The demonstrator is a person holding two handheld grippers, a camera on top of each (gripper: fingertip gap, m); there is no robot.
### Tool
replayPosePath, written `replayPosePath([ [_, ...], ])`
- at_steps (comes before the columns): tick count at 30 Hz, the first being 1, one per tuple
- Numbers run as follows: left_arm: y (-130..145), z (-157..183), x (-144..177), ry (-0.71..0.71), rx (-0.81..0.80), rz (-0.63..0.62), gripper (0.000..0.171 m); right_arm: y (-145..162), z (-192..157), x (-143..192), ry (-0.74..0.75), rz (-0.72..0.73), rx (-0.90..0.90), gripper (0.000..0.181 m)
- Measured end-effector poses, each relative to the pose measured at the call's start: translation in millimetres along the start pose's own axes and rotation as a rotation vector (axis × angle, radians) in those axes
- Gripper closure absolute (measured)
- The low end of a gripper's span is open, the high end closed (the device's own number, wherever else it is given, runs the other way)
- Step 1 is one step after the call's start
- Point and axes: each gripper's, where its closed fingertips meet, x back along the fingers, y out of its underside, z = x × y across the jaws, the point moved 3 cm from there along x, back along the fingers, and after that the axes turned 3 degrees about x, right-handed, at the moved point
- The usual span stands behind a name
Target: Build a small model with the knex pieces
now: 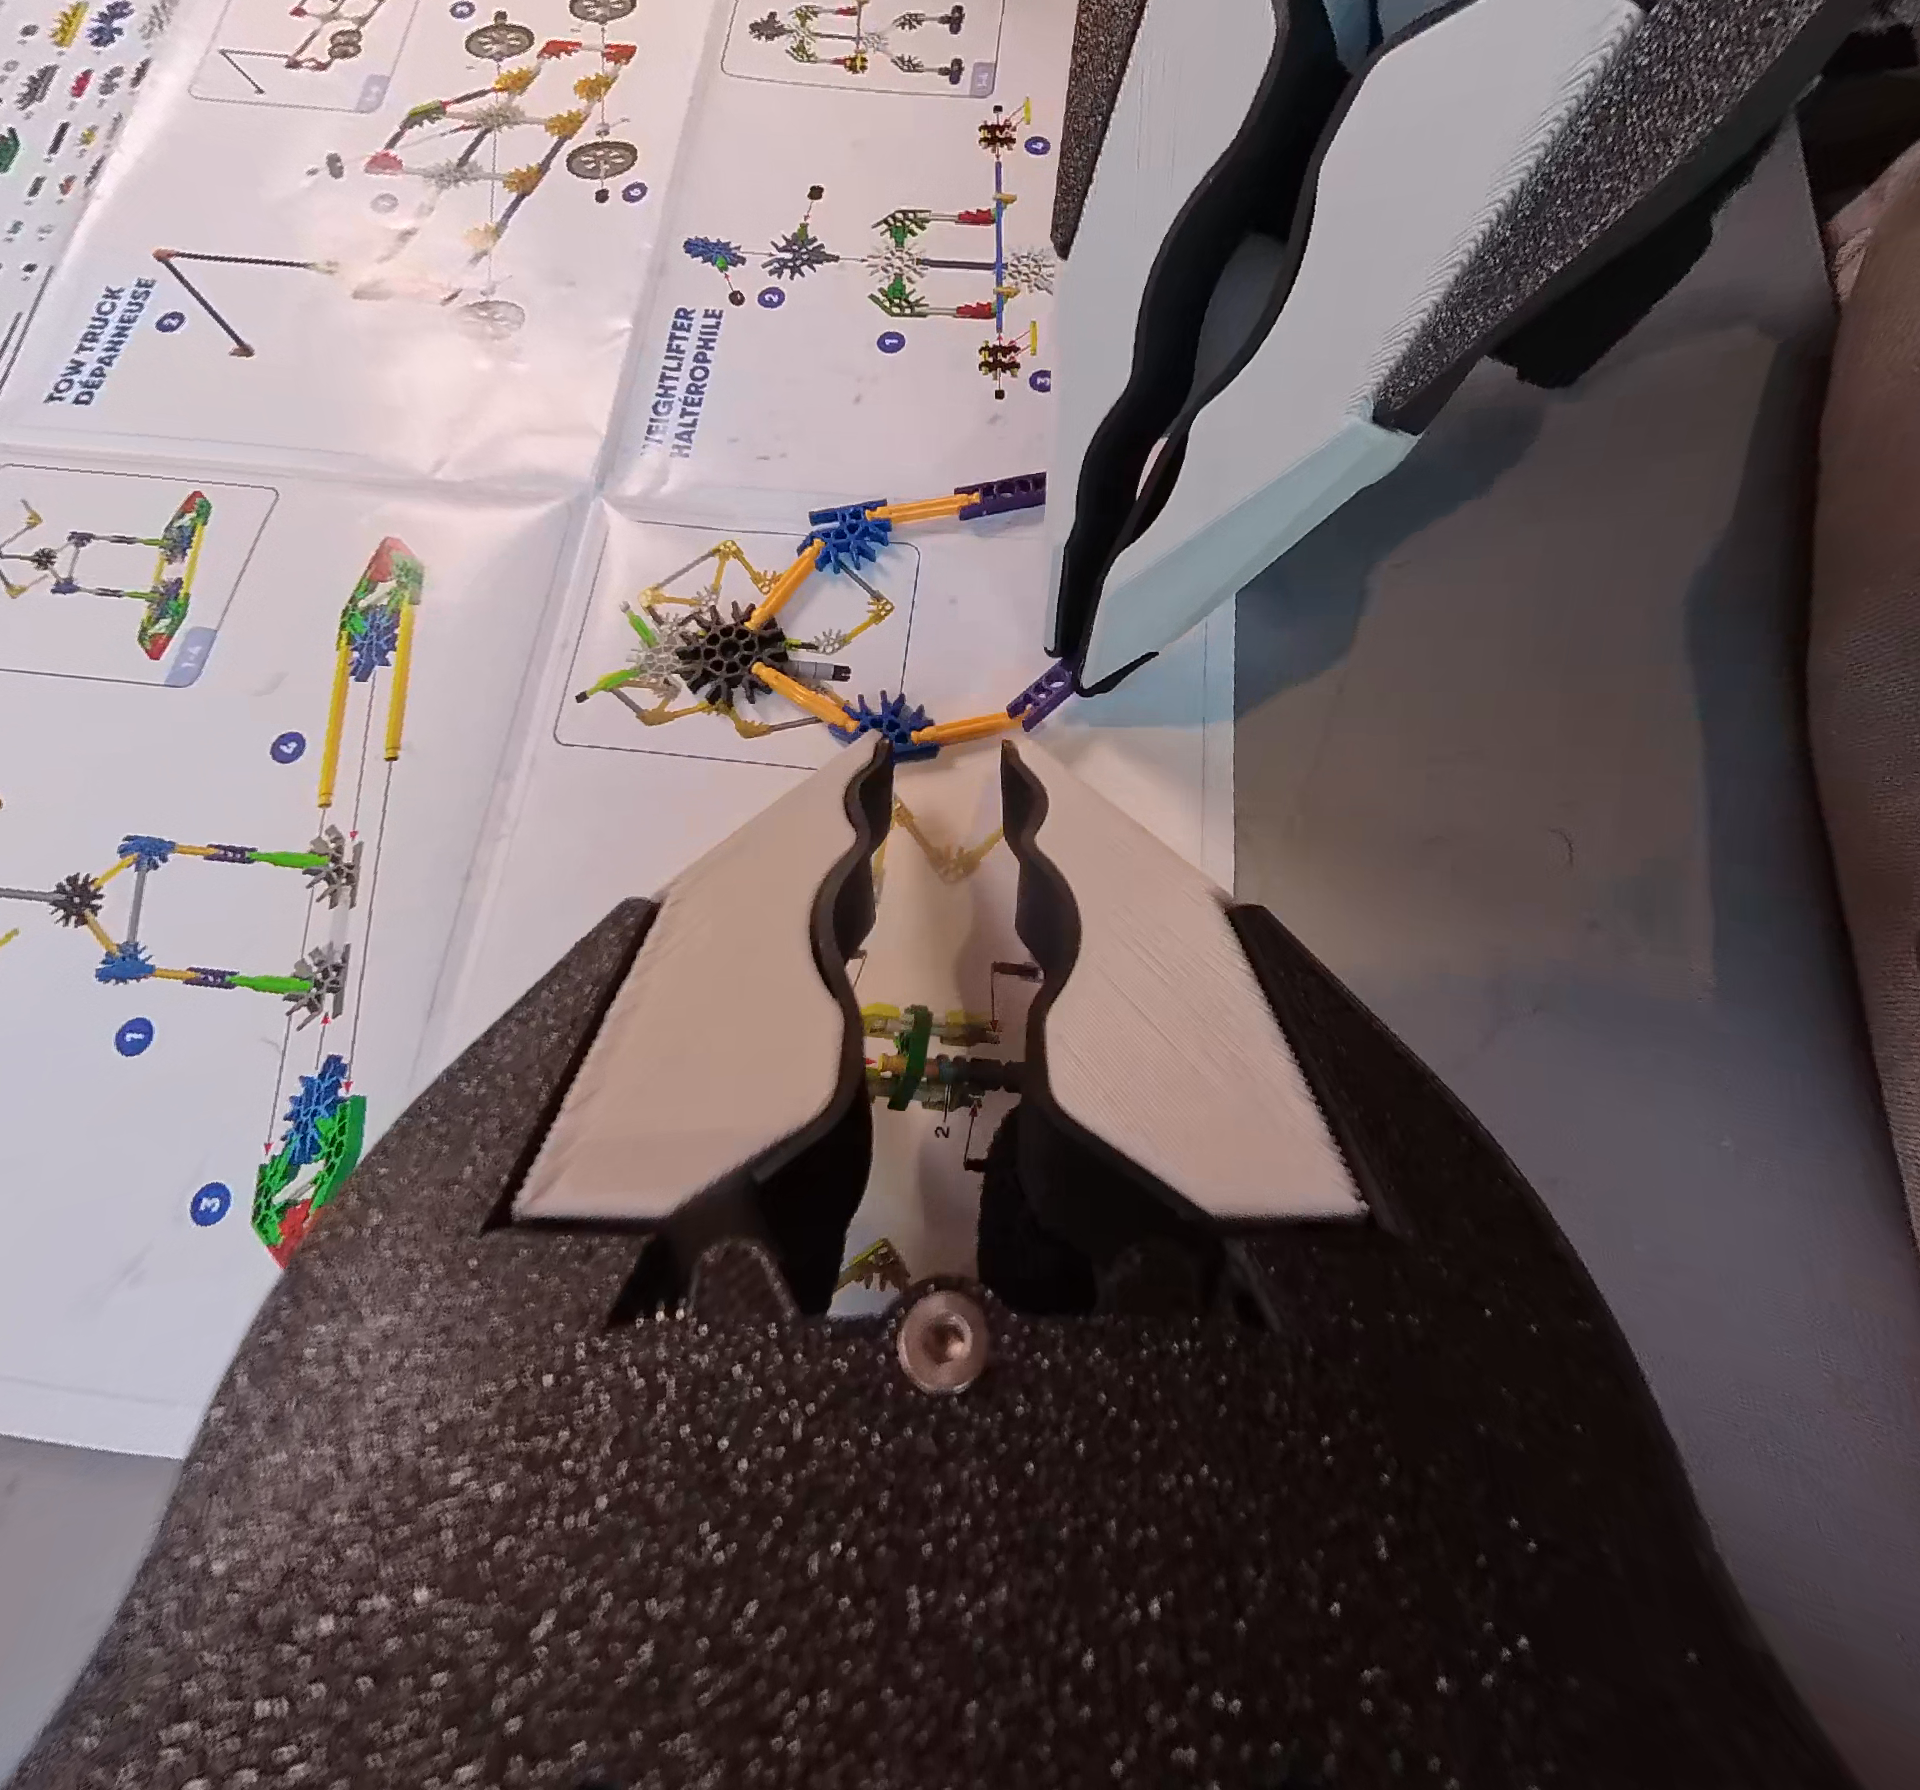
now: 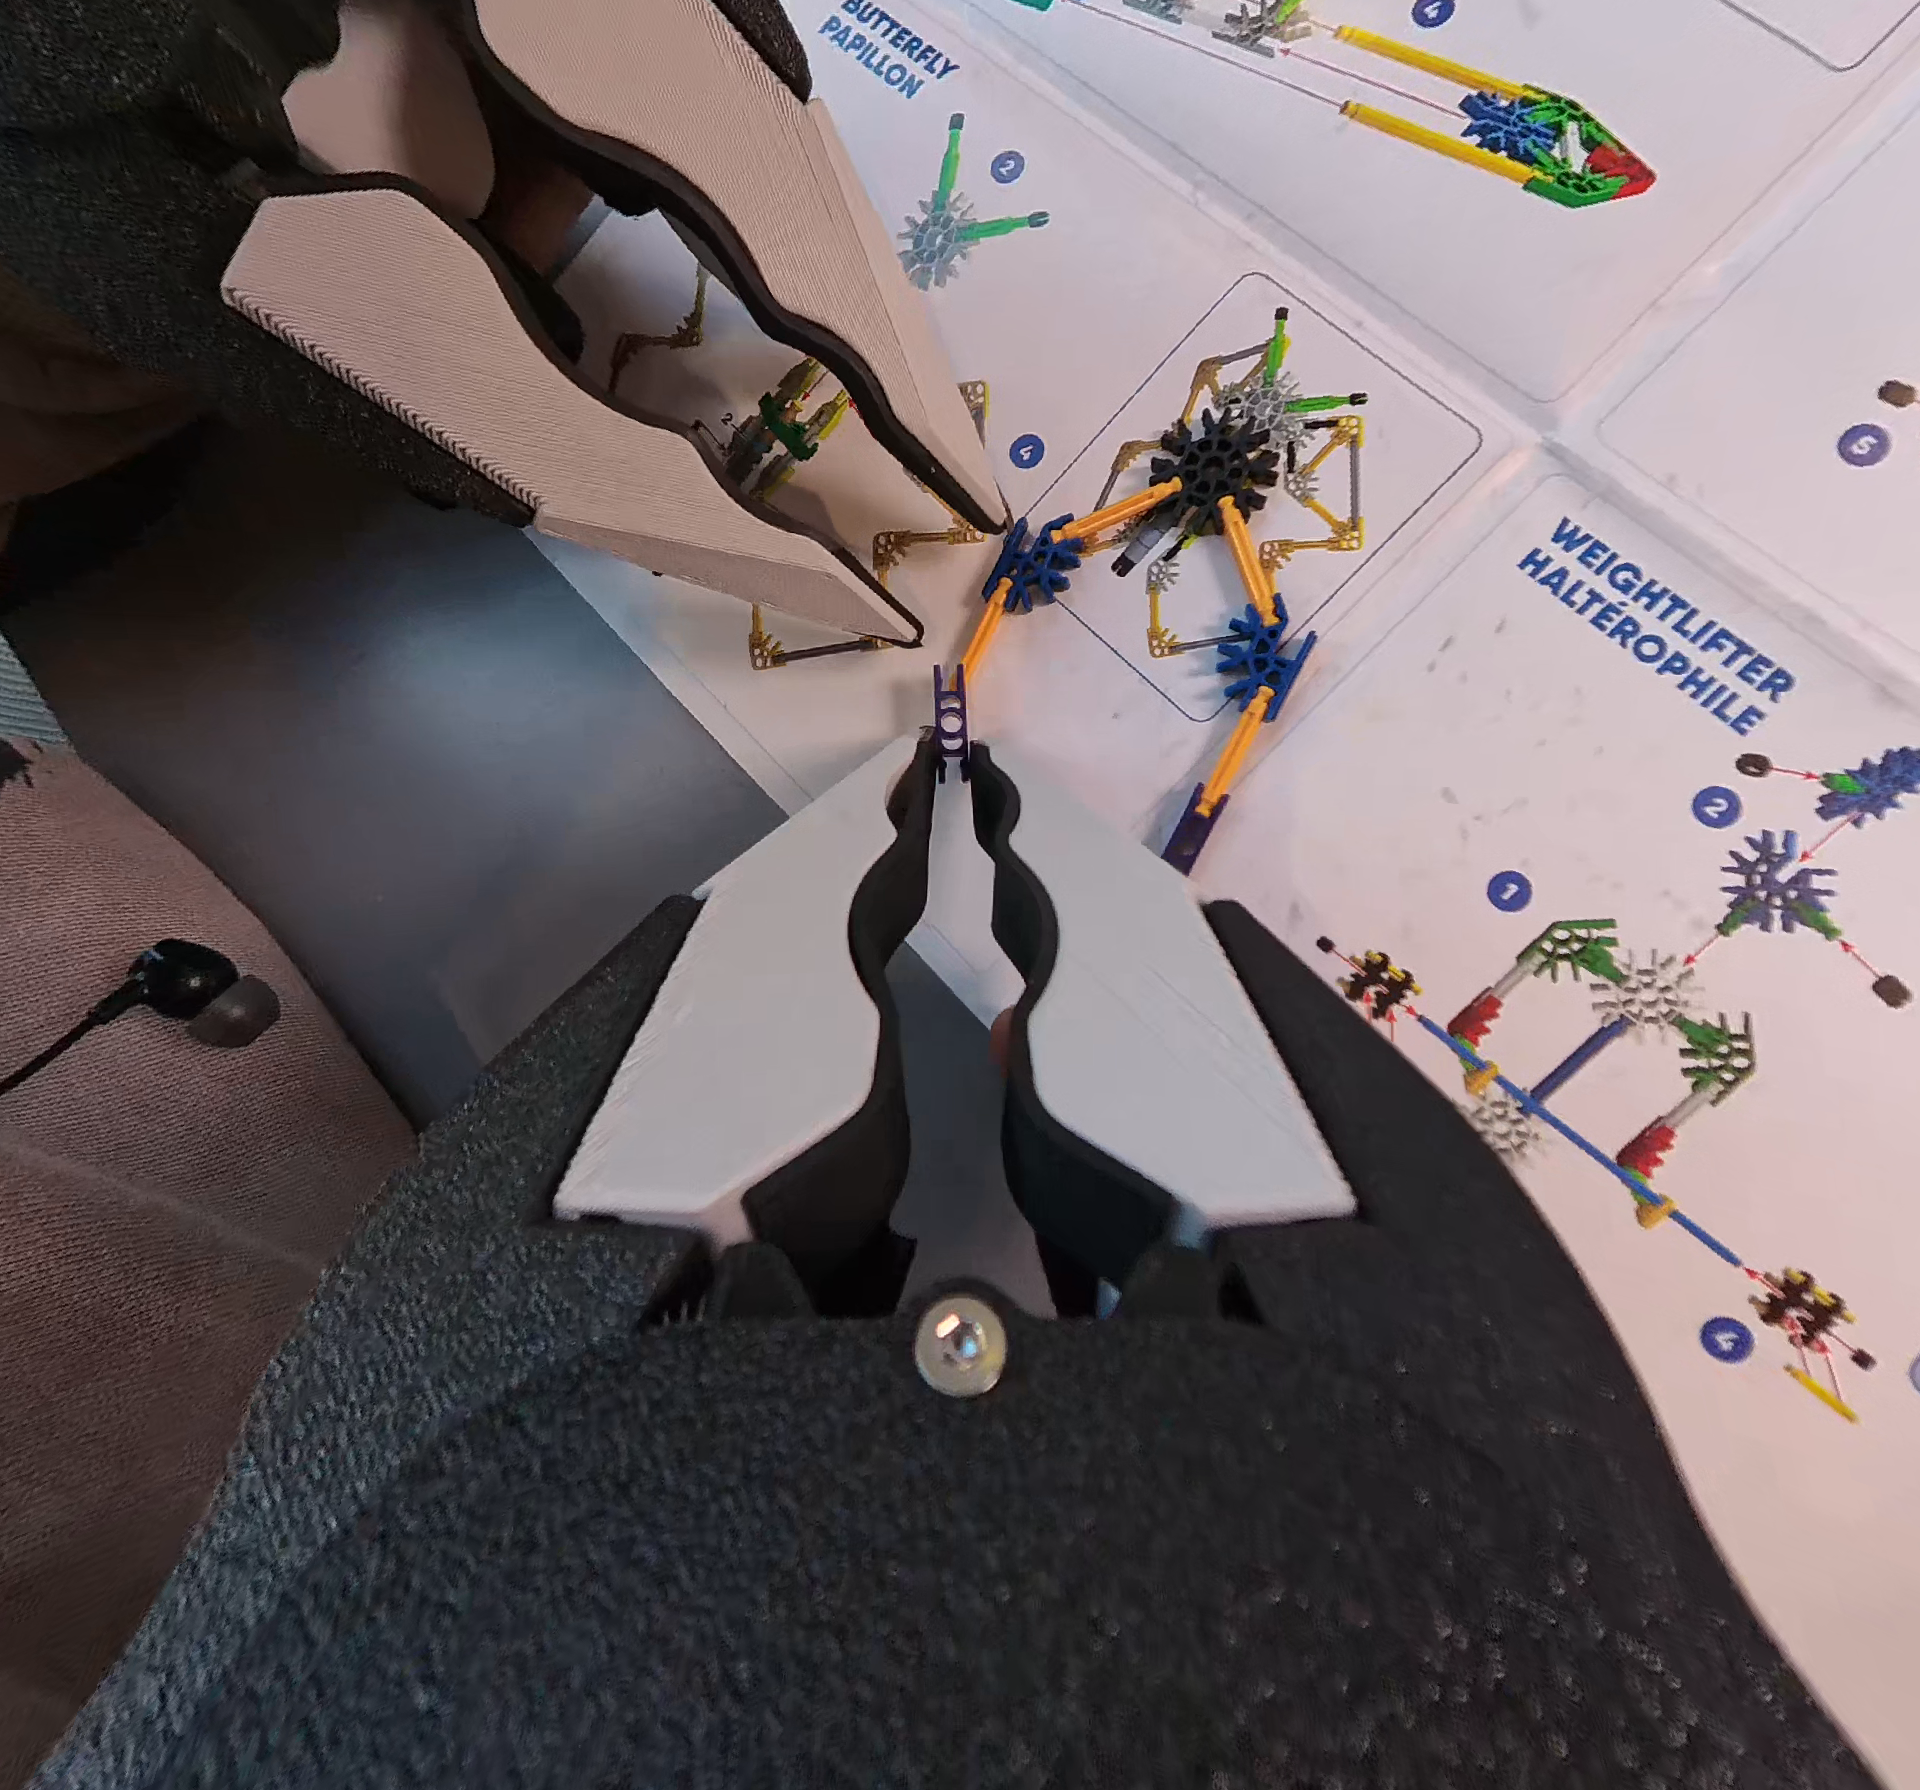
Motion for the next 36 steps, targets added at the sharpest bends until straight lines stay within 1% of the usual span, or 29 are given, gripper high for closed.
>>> replayPosePath([
  [10,-3.2,4.6,-4.5,-0.012,-0.029,0.001,0.151,0.6,-3.6,-0.1,0.041,-0.001,-0.023,0.171],
  [14,-5.4,2.1,-6.2,-0.049,-0.040,0.008,0.152,1.3,-5.0,-0.2,0.058,-0.002,0.007,0.170],
  [16,-6.9,-1.9,-5.6,-0.078,-0.037,0.017,0.152,-0.1,-7.4,-0.2,0.067,0.006,0.049,0.168],
  [19,-7.5,-8.4,-3.0,-0.105,-0.013,0.027,0.152,-2.2,-7.3,-0.9,0.109,0.015,0.111,0.172],
  [21,-5.4,-11.6,-2.2,-0.114,-0.004,0.019,0.152,-1.5,-6.3,-3.3,0.109,0.013,0.105,0.179],
  [24,-5.1,-12.3,-0.5,-0.109,0.002,0.022,0.152,-1.6,-2.6,-1.9,0.057,0.021,0.019,0.180],
  [26,-4.9,-12.2,0.7,-0.102,0.004,0.023,0.152,-2.3,2.0,1.5,0.011,0.041,-0.074,0.180],
  [30,-5.6,-9.6,0.9,-0.081,0.006,0.029,0.152,-5.1,3.5,6.4,-0.140,0.116,-0.298,0.179],
  [32,-5.3,-8.0,-0.4,-0.077,-0.003,0.025,0.152,-5.4,3.2,7.5,-0.190,0.145,-0.387,0.180],
  [36,-4.5,-4.4,-4.2,-0.067,-0.017,0.017,0.152,0.8,5.6,4.1,-0.158,0.134,-0.436,0.180],
])
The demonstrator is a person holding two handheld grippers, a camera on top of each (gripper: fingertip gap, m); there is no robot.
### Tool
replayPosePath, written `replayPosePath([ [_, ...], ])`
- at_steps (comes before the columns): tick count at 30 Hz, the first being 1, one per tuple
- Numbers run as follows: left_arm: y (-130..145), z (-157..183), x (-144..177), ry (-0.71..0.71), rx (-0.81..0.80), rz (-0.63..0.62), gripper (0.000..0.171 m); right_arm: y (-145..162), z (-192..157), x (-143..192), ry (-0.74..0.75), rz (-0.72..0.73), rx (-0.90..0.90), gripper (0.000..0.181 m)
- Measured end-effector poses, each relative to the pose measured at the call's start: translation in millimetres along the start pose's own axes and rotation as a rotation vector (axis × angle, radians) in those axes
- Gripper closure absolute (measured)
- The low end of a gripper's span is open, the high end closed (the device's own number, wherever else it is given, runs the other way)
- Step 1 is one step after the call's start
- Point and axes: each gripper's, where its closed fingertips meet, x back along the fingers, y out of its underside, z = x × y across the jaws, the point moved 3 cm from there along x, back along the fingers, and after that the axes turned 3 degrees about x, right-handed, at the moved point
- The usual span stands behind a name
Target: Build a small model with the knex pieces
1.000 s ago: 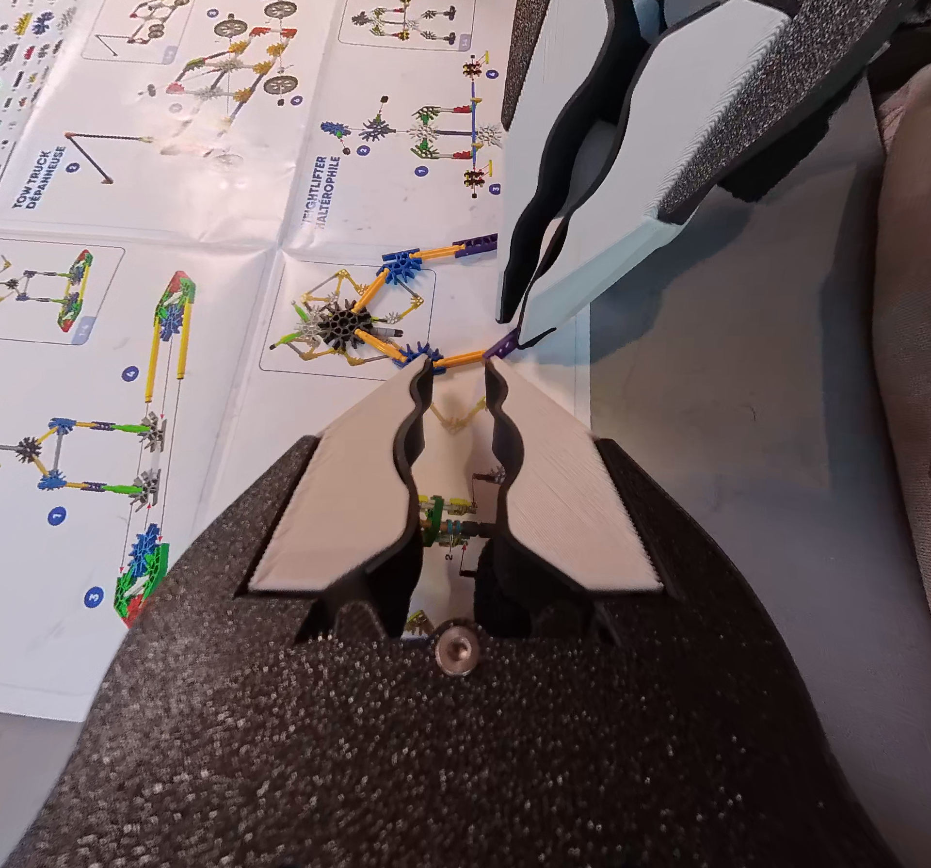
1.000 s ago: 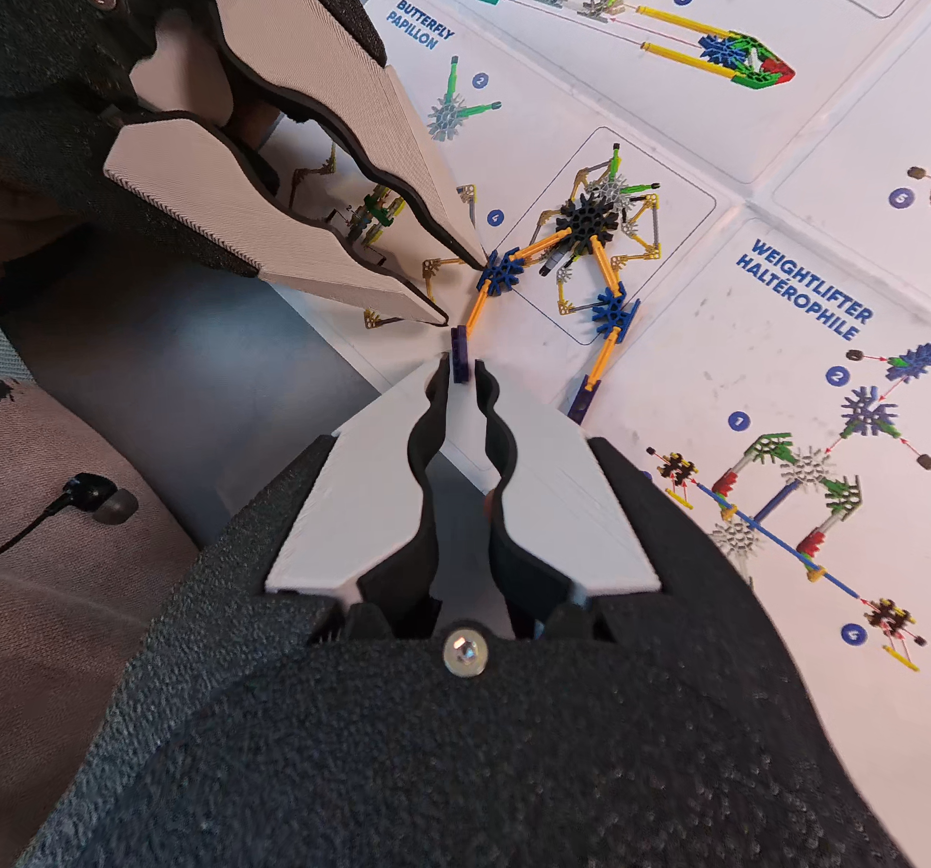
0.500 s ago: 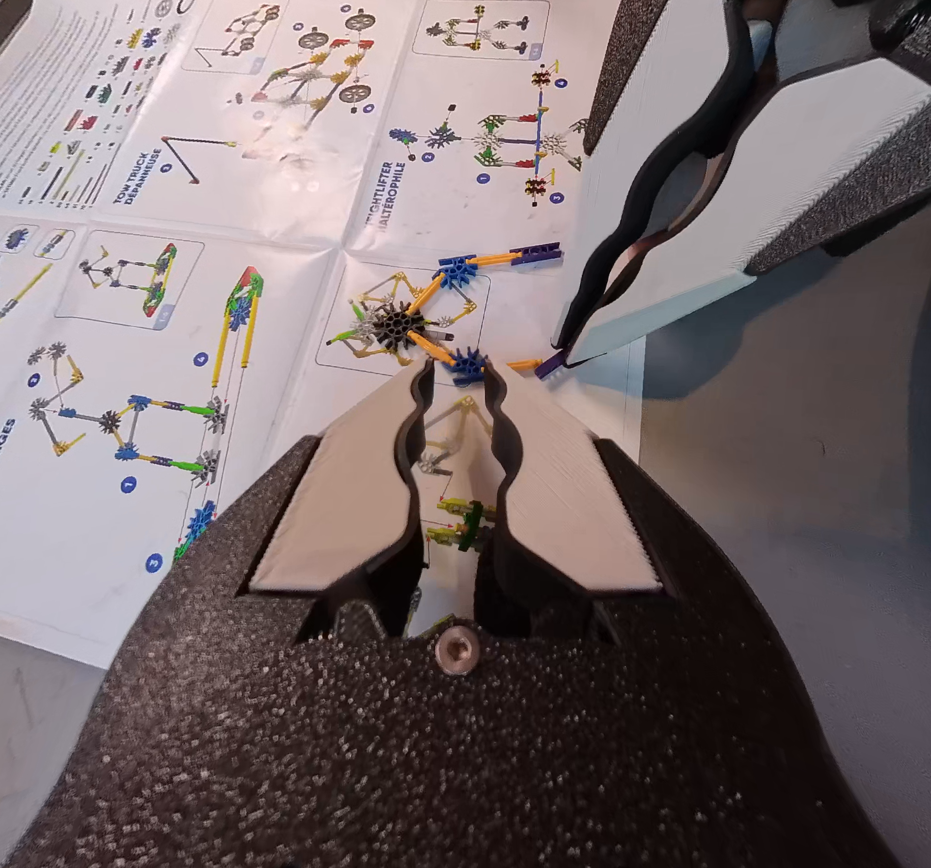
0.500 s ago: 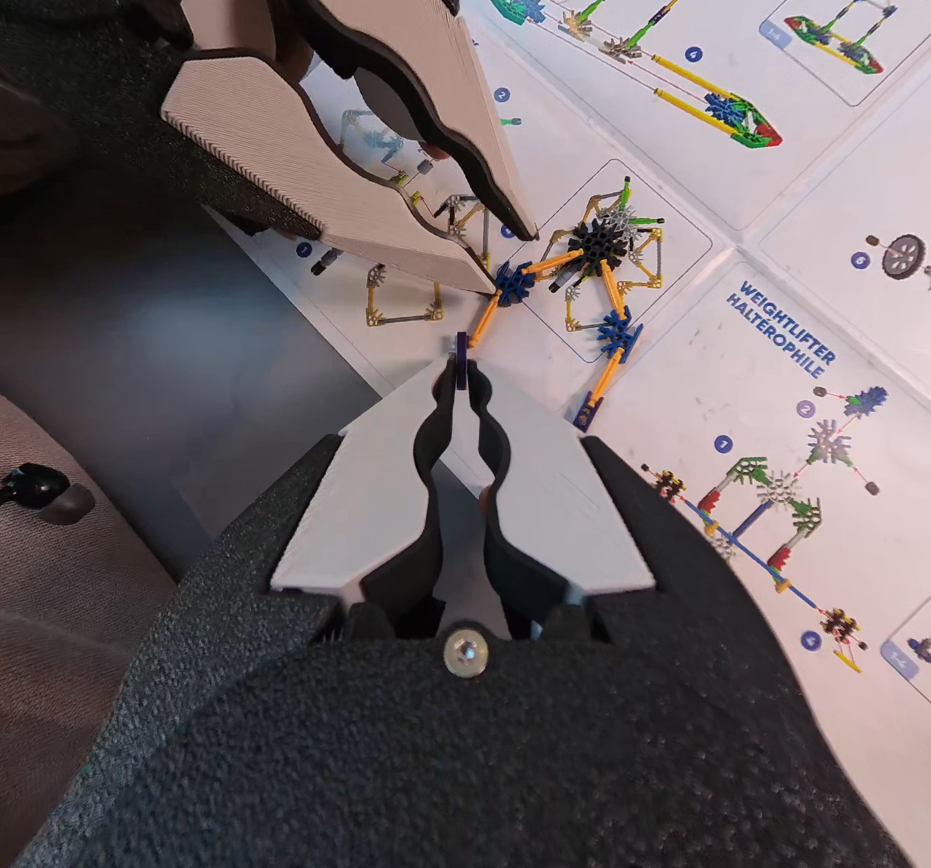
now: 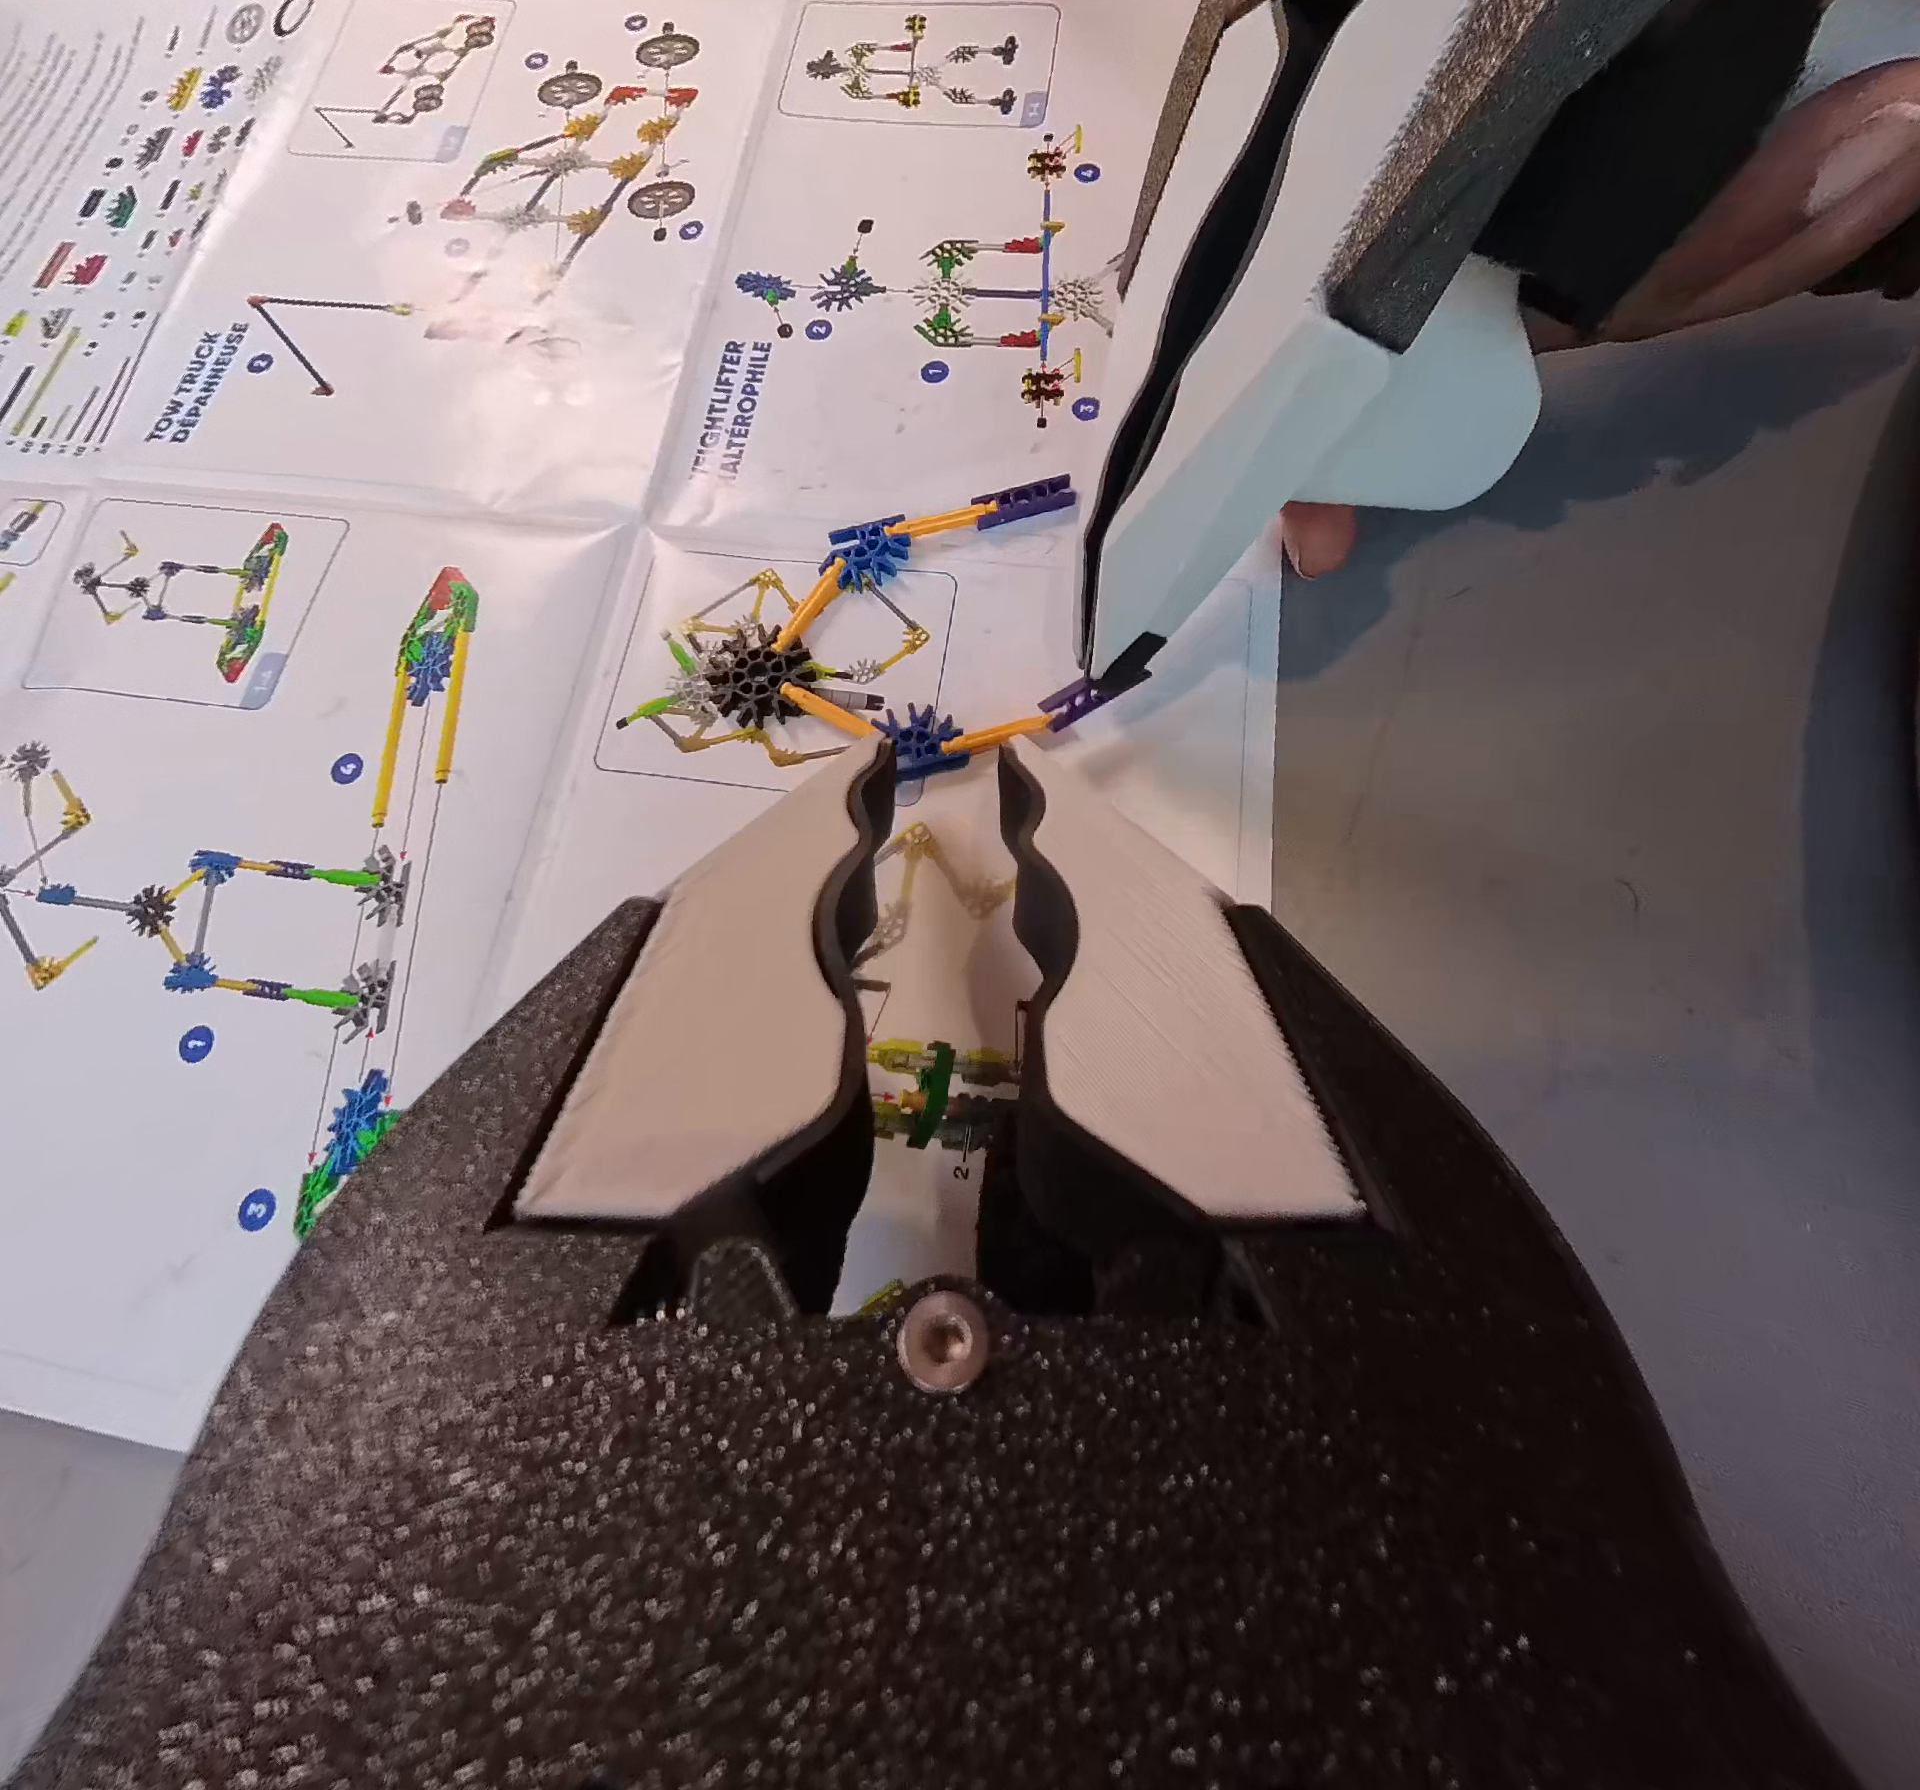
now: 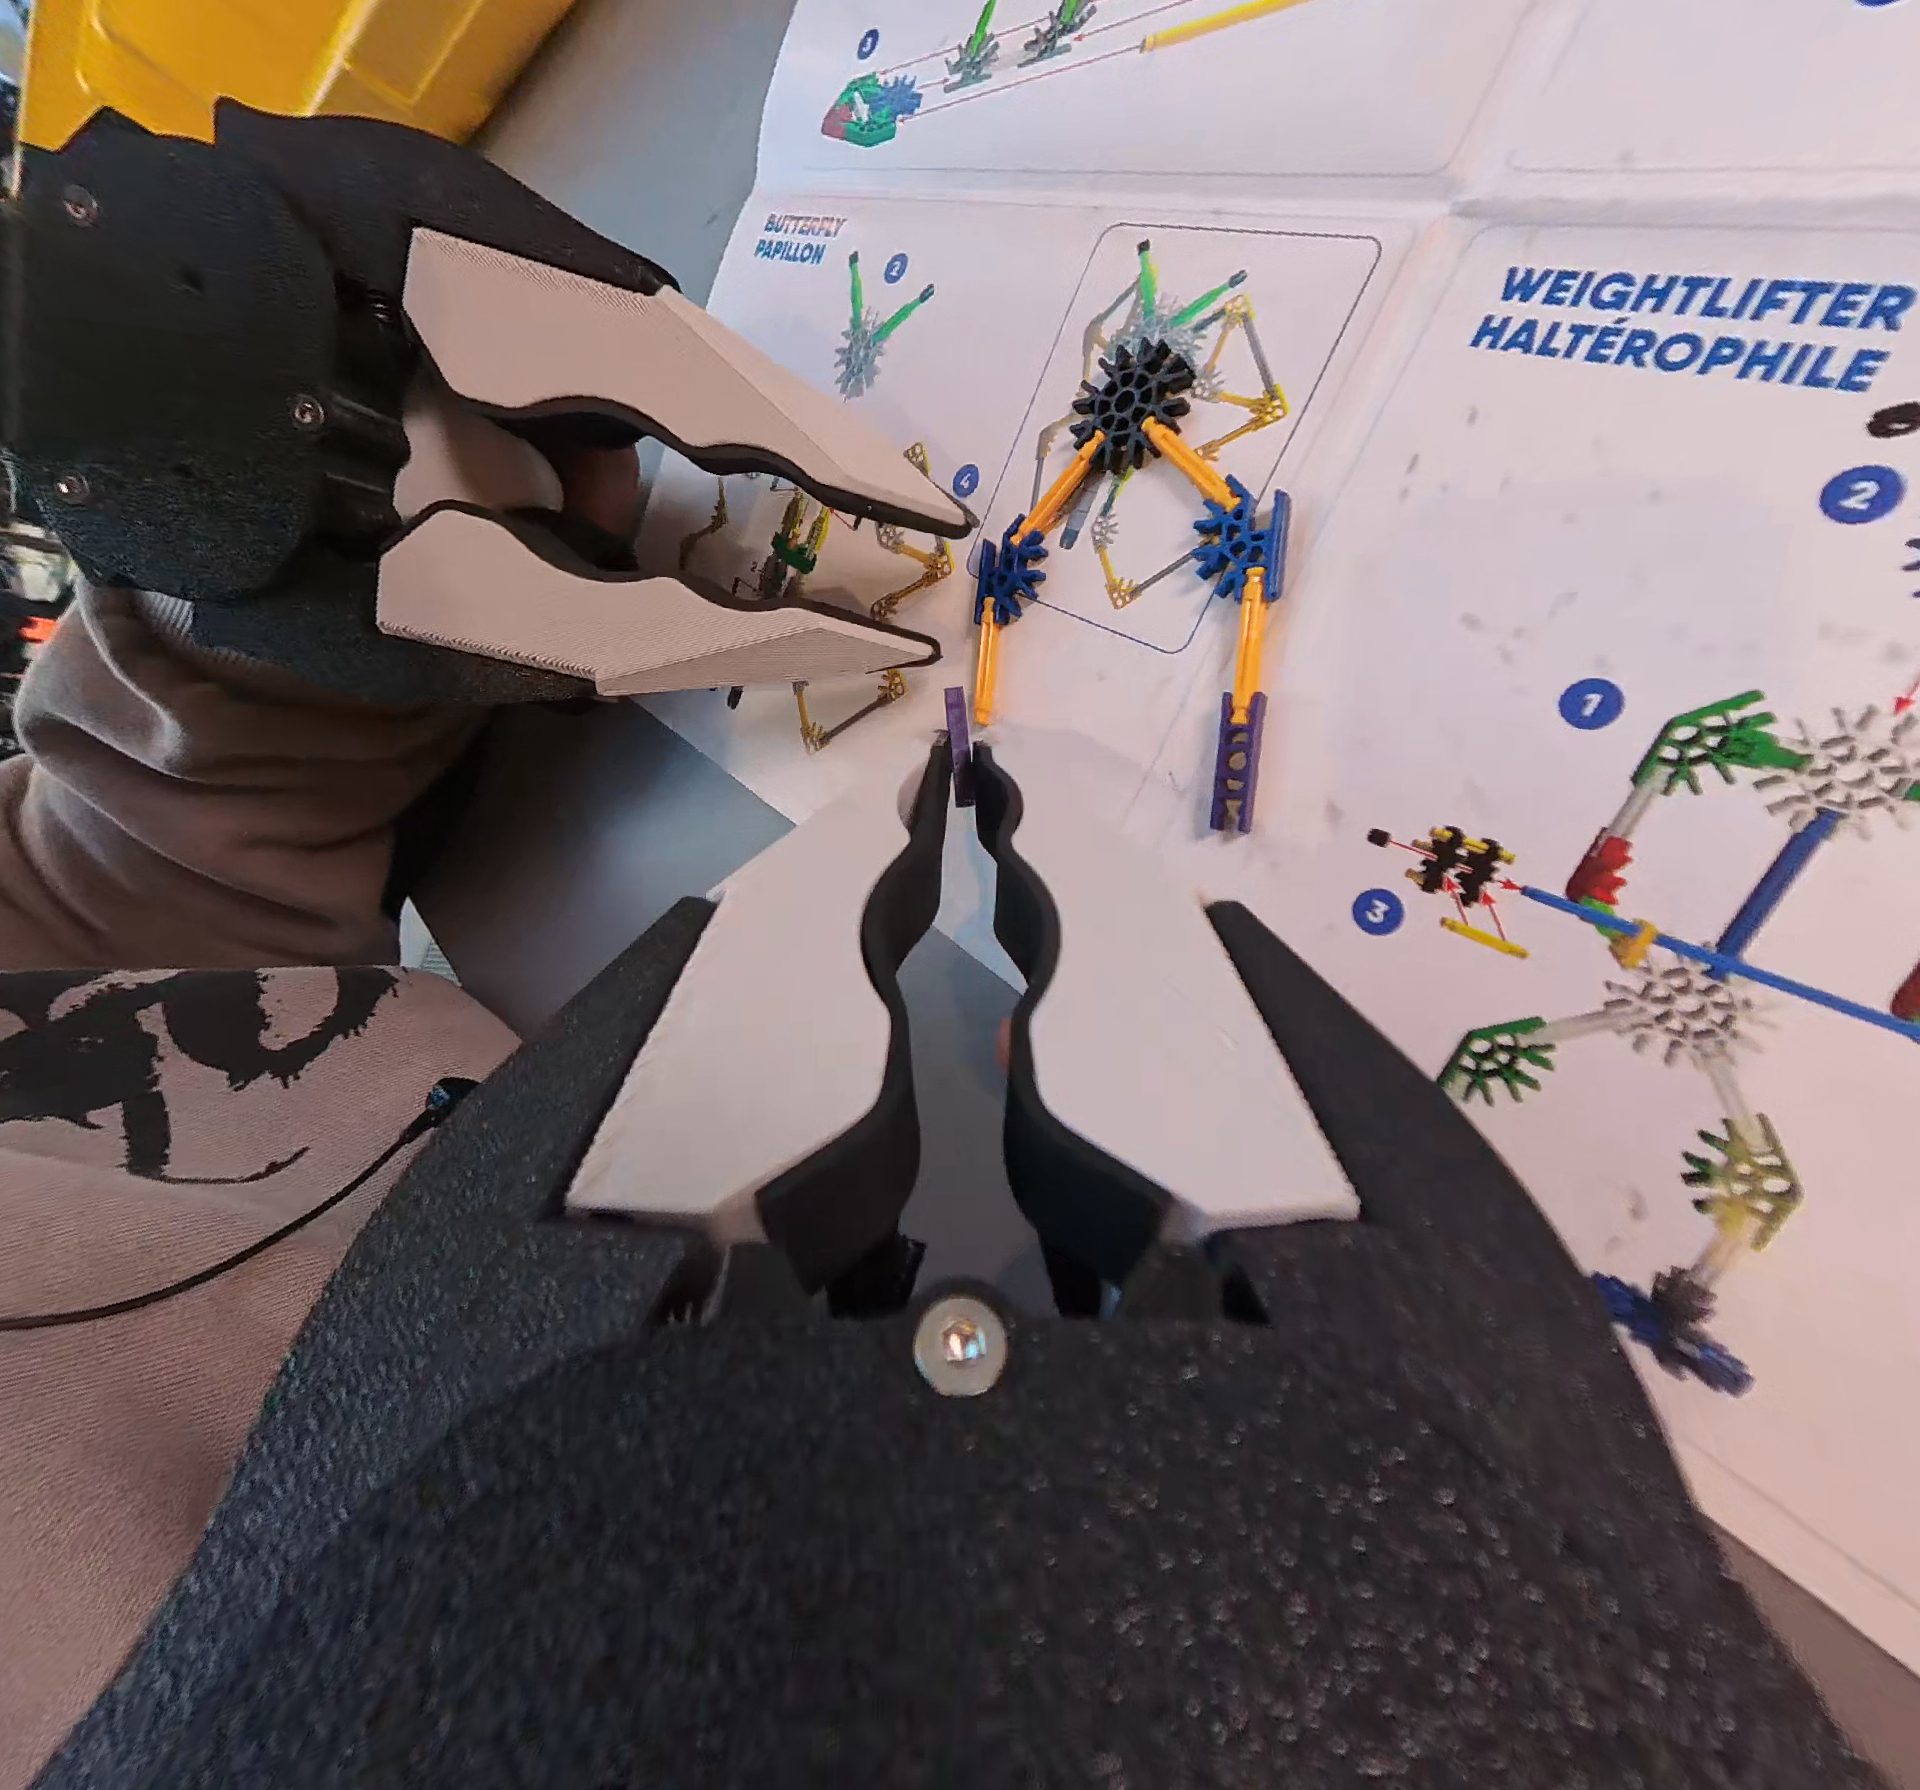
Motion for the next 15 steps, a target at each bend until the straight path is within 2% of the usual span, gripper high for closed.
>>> replayPosePath([
  [4,-2.0,4.8,-0.7,0.016,-0.016,0.006,0.152,1.5,-2.5,-1.5,0.003,-0.002,-0.014,0.175],
  [8,-1.9,5.9,-0.2,0.019,-0.024,0.004,0.152,-3.5,2.9,2.2,0.077,0.016,0.059,0.170],
  [11,-2.0,5.3,2.2,0.025,-0.022,0.007,0.152,-4.8,2.8,7.2,0.092,0.013,0.192,0.172],
  [15,-3.2,19.4,5.2,0.125,-0.036,0.020,0.152,-5.6,13.6,22.3,0.124,-0.029,0.374,0.172],
])
